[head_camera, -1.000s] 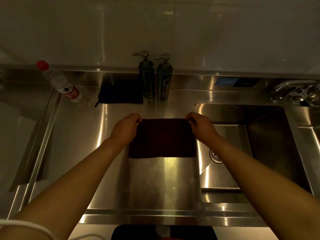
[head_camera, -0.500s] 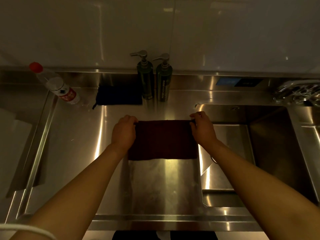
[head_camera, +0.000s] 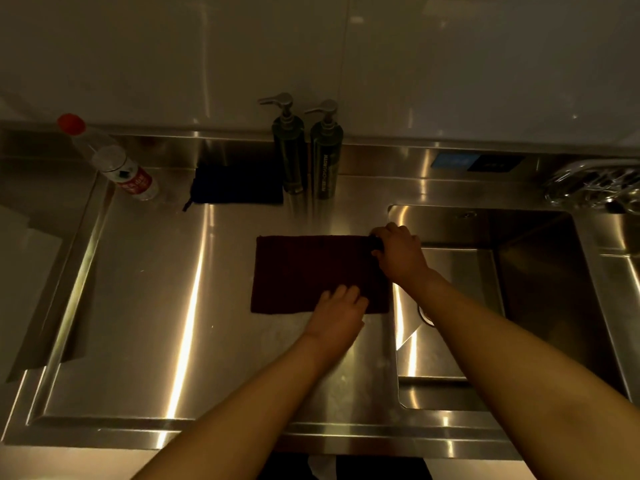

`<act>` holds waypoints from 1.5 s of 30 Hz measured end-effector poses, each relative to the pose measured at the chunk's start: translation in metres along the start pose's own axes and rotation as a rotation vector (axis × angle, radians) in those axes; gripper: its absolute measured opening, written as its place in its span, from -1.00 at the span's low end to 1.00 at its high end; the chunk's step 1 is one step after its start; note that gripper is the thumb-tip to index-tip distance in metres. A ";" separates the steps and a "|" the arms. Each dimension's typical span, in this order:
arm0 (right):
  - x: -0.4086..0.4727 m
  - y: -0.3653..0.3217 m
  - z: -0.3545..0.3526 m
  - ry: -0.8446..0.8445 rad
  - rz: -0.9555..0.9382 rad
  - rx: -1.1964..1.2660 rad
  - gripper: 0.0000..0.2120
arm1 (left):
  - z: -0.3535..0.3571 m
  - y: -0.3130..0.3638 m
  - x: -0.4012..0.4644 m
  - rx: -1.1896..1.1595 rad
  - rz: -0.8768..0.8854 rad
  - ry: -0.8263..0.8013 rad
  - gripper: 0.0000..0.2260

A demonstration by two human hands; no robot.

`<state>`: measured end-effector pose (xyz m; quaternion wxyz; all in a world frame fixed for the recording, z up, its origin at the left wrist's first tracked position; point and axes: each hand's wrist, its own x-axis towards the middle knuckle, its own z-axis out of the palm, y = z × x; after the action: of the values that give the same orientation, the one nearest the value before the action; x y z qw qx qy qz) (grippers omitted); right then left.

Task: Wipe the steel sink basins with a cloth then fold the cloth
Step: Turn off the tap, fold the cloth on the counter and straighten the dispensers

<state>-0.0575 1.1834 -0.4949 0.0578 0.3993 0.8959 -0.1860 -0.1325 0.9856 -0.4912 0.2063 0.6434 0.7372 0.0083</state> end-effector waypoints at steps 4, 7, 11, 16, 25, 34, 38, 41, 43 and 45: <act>0.006 0.002 -0.002 -0.044 0.042 0.100 -0.69 | 0.006 0.019 0.015 0.032 -0.059 0.016 -0.60; 0.008 0.002 -0.002 -0.048 0.048 0.155 -0.73 | 0.008 0.019 0.019 0.084 -0.040 0.026 -0.61; 0.005 0.006 0.001 -0.032 0.056 0.121 -0.78 | 0.010 0.022 0.020 0.092 -0.052 0.029 -0.60; -0.006 0.008 -0.002 -0.067 0.112 0.111 -0.82 | 0.016 0.029 0.008 0.043 -0.096 0.041 -0.65; -0.115 0.002 0.025 -0.010 0.290 0.331 -0.89 | 0.034 0.004 -0.071 -0.006 0.058 0.062 -0.69; -0.224 -0.056 0.069 -0.142 0.370 0.468 -0.83 | 0.040 -0.053 -0.172 -0.134 0.131 0.116 -0.81; -0.245 -0.087 0.082 -0.241 0.311 0.457 -0.86 | 0.043 -0.080 -0.204 -0.096 0.102 0.114 -0.77; -0.246 -0.104 0.085 -0.284 0.278 0.445 -0.84 | 0.042 -0.095 -0.216 -0.085 0.092 0.105 -0.77; -0.244 -0.107 0.083 -0.305 0.273 0.441 -0.81 | 0.041 -0.097 -0.218 -0.068 0.079 0.094 -0.76; -0.242 -0.104 0.081 -0.274 0.247 0.439 -0.77 | 0.043 -0.095 -0.219 -0.053 0.067 0.086 -0.72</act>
<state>0.0250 0.9211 -0.4787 0.1125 0.4794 0.7627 -0.4193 -0.1894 0.7501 -0.4922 0.1912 0.6610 0.7229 0.0624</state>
